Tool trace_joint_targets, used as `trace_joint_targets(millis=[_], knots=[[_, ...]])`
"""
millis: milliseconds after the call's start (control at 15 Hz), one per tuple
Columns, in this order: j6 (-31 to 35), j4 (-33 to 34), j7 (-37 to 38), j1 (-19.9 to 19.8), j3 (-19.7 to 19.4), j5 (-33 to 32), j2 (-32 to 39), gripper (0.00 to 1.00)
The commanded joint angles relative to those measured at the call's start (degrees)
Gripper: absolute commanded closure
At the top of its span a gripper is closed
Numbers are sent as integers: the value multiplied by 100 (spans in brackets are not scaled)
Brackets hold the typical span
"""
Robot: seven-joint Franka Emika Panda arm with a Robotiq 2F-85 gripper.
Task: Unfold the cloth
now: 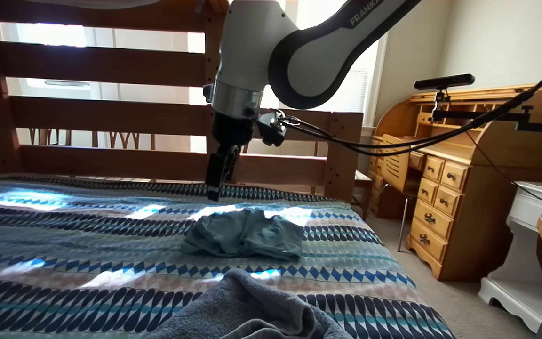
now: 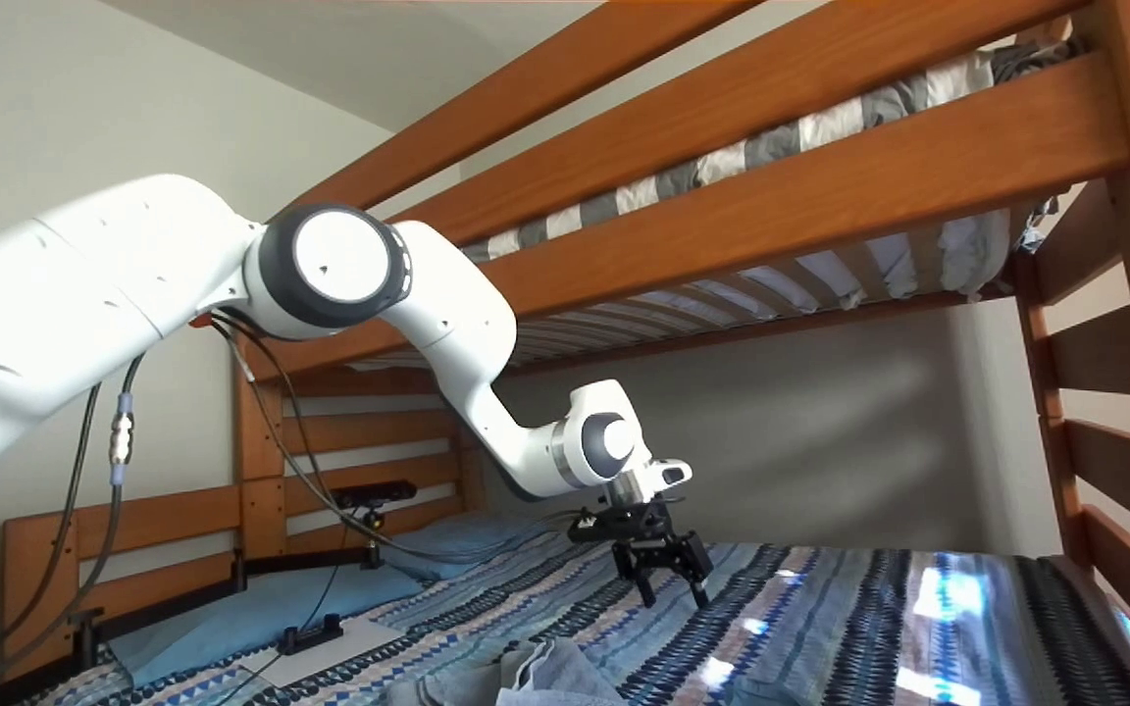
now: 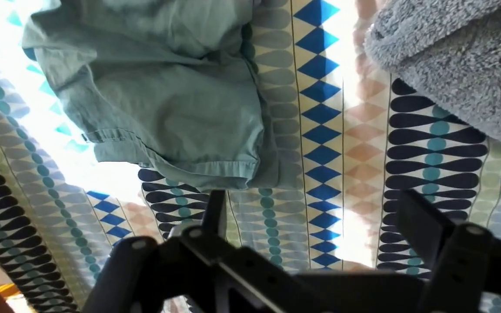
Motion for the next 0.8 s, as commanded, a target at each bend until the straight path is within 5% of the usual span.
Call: trace_joint_targets(millis=[0,600,733], knots=[[-299,726,7,154,-207,227,535,0],[-792,1156,-135,-456,53,1245,754,0],[-752,863,-11,-315,-150,1072,542,0]])
